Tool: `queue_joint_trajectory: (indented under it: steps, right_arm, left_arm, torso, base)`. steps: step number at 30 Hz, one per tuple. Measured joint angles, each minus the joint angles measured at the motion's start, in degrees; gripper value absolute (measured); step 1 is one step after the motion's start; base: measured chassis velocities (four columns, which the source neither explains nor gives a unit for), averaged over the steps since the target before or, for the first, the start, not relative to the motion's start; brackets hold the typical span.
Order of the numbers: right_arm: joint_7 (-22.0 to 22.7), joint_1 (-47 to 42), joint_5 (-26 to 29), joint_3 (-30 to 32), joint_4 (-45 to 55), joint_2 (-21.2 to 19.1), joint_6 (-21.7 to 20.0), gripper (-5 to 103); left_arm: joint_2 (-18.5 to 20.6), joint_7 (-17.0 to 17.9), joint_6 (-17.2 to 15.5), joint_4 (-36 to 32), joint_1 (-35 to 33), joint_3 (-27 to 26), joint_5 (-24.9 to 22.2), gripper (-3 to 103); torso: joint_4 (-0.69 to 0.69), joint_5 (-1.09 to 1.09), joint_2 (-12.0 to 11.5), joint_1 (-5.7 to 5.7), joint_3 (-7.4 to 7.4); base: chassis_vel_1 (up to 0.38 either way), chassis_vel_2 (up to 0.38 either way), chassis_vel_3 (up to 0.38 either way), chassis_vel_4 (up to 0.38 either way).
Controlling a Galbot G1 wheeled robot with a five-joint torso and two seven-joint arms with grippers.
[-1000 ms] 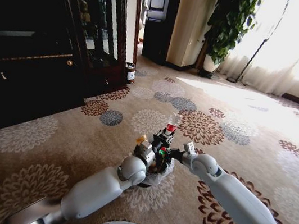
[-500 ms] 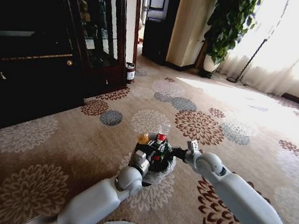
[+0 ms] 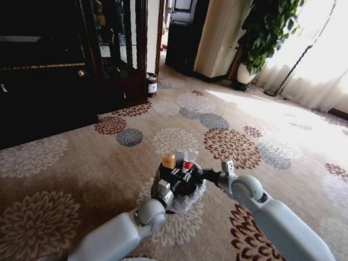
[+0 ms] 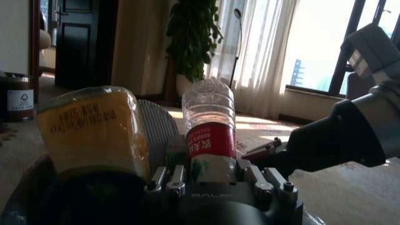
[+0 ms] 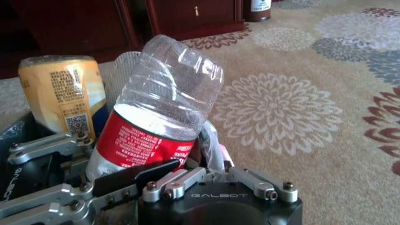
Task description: Pick up the trash from the ground and place it into the trash bin.
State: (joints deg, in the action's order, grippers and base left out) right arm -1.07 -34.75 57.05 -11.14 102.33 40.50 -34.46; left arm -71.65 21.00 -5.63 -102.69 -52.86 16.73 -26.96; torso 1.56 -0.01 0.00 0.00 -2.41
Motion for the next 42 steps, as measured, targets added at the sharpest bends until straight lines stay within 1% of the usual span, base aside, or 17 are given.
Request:
queue_joint_trajectory:
  steps: [1,2,4,6,7,10,12,14,15,24,27,30,32,36,37,38,42]
  right_arm:
    - [0.0,0.0,-0.2,0.0,-0.3,0.1,0.0,1]
    - [0.0,0.1,-0.7,0.0,-0.7,0.2,0.2,1]
    - [0.0,0.1,-0.8,0.0,-0.9,0.2,0.2,1]
    - [0.0,0.3,-1.2,-0.1,-1.4,0.2,0.3,1]
    - [0.0,0.3,-1.2,-0.1,-1.4,0.2,0.3,1]
    - [0.0,0.6,-1.5,-0.3,-2.1,0.3,0.3,1]
    - [0.0,0.7,-1.5,-0.4,-2.3,0.4,0.3,1]
    - [0.0,0.8,-1.5,-0.5,-2.4,0.4,0.3,1]
    - [0.0,0.9,-1.6,-0.6,-2.6,0.4,0.3,1]
    - [0.0,0.6,-2.2,0.0,-3.4,0.0,0.9,1]
    - [0.0,0.0,-2.3,0.6,-3.5,0.0,1.6,1]
    - [0.0,-0.9,-2.4,1.5,-3.3,-0.4,2.6,1]
    - [0.0,-1.1,-2.4,1.7,-3.3,-0.5,2.7,1]
    - [0.0,-1.6,-2.1,3.6,-3.1,-1.2,2.8,1]
    - [0.0,-1.6,-2.1,3.6,-3.1,-1.2,2.8,1]
    - [0.0,-1.8,-1.9,4.4,-3.8,-1.6,3.2,1]
    - [0.0,-2.4,-1.9,6.4,-5.2,-2.1,3.9,1]
  left_arm:
    - [0.0,0.1,0.0,-0.4,0.0,0.3,0.0,43]
    - [0.1,0.2,0.0,-0.9,-0.2,0.5,0.1,54]
    - [0.2,0.2,0.0,-1.0,-0.3,0.5,0.2,54]
    - [0.4,0.2,0.0,-1.6,-0.6,0.6,0.6,64]
    - [0.4,0.2,0.0,-1.6,-0.6,0.6,0.6,64]
    - [0.5,0.2,0.2,-2.0,-0.6,0.4,1.0,81]
    - [0.5,0.3,0.3,-2.1,-0.5,0.3,1.2,81]
    - [0.6,0.4,0.3,-2.4,-0.3,0.2,1.3,87]
    - [0.7,0.4,0.4,-2.7,-0.1,0.0,1.3,96]
    - [1.4,-0.7,1.4,-6.2,1.6,-3.1,-0.6,100]
    - [1.6,-0.7,0.3,-8.7,2.2,-5.6,-2.9,100]
    - [1.8,1.1,-4.1,-12.9,2.5,-11.3,-8.1,100]
    - [2.1,1.5,-5.4,-13.7,2.6,-12.8,-9.3,100]
    - [7.4,6.2,-14.7,-20.1,3.4,-22.9,-19.3,100]
    - [7.4,6.2,-14.7,-20.1,3.4,-22.9,-19.3,100]
    - [10.0,8.2,-16.7,-21.7,2.5,-27.0,-22.0,100]
    - [13.3,8.8,-18.8,-22.0,-0.3,-31.9,-23.2,100]
  torso:
    - [0.00,0.02,0.0,0.00,0.00]
    - [-0.01,0.01,0.0,0.00,0.00]
    - [0.00,0.01,0.0,0.00,0.00]
    - [0.00,0.00,0.0,0.00,0.00]
    - [0.00,0.00,0.0,0.00,0.00]
    - [0.00,0.01,0.0,0.00,0.00]
    - [0.00,0.01,0.0,0.00,0.00]
    - [0.00,0.01,0.0,0.00,0.00]
    - [0.00,0.01,0.0,0.00,0.00]
    - [-0.01,0.00,0.0,0.00,0.00]
    - [0.00,0.00,0.0,0.00,0.00]
    - [-0.01,0.00,0.0,0.00,0.00]
    - [-0.01,0.00,0.0,0.00,0.00]
    - [0.01,0.00,0.0,0.00,0.00]
    - [0.01,0.00,0.0,0.00,0.00]
    - [0.02,0.01,0.0,0.00,0.00]
    - [0.01,-0.02,0.0,0.00,0.00]
  base:
    - [0.000,0.000,0.000,0.000]
    - [0.000,0.000,0.000,0.000]
    - [0.000,0.000,0.000,0.000]
    - [0.000,0.000,0.000,0.000]
    - [0.000,0.000,0.000,0.000]
    - [0.000,0.000,0.000,0.000]
    - [0.000,0.000,0.000,0.000]
    - [0.000,0.000,0.000,0.000]
    - [0.000,0.000,0.000,0.000]
    - [0.000,0.000,0.000,0.000]
    - [0.000,0.000,0.000,0.000]
    - [0.000,0.000,0.000,0.000]
    - [0.000,0.000,0.000,0.000]
    - [0.000,0.000,0.000,0.000]
    - [0.000,0.000,0.000,0.000]
    - [0.000,0.000,0.000,0.000]
    - [0.000,0.000,0.000,0.000]
